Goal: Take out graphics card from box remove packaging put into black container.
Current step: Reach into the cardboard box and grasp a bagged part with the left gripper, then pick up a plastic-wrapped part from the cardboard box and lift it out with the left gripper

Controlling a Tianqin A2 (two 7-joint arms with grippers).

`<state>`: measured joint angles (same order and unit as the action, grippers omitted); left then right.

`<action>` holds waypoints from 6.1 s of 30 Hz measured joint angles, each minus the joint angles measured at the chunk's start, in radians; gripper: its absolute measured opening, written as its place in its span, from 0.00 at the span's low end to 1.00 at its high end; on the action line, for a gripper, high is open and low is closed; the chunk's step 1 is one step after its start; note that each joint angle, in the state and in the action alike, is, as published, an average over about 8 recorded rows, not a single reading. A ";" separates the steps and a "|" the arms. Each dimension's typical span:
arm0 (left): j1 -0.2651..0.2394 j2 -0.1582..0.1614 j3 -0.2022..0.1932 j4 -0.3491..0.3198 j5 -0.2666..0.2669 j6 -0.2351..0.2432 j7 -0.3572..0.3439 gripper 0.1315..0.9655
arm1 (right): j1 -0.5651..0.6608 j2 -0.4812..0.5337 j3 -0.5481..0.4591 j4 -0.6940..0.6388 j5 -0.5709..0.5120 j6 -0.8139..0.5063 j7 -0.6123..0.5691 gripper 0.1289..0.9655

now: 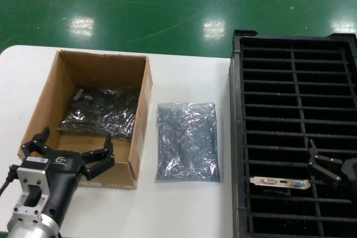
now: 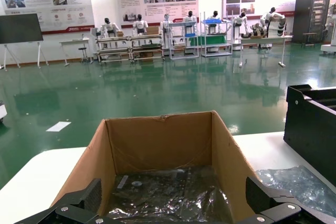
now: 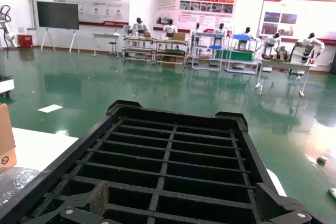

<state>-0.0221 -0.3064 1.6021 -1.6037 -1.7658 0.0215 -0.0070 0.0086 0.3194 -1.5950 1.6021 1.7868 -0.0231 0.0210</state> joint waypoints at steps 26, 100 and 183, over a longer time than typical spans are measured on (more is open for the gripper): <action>-0.257 -0.146 -0.070 0.156 0.052 0.281 0.323 1.00 | 0.000 0.000 0.000 0.000 0.000 0.000 0.000 1.00; -1.041 -0.040 0.346 1.336 0.326 0.450 1.076 0.51 | 0.000 0.000 0.000 0.000 0.000 0.000 0.000 1.00; -0.360 -0.377 0.073 -0.159 0.726 0.386 0.285 0.01 | 0.000 0.000 0.000 0.000 0.000 0.000 0.000 1.00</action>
<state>-0.3818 -0.6837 1.6749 -1.7625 -1.0397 0.4071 0.2778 0.0086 0.3194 -1.5950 1.6021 1.7866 -0.0231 0.0212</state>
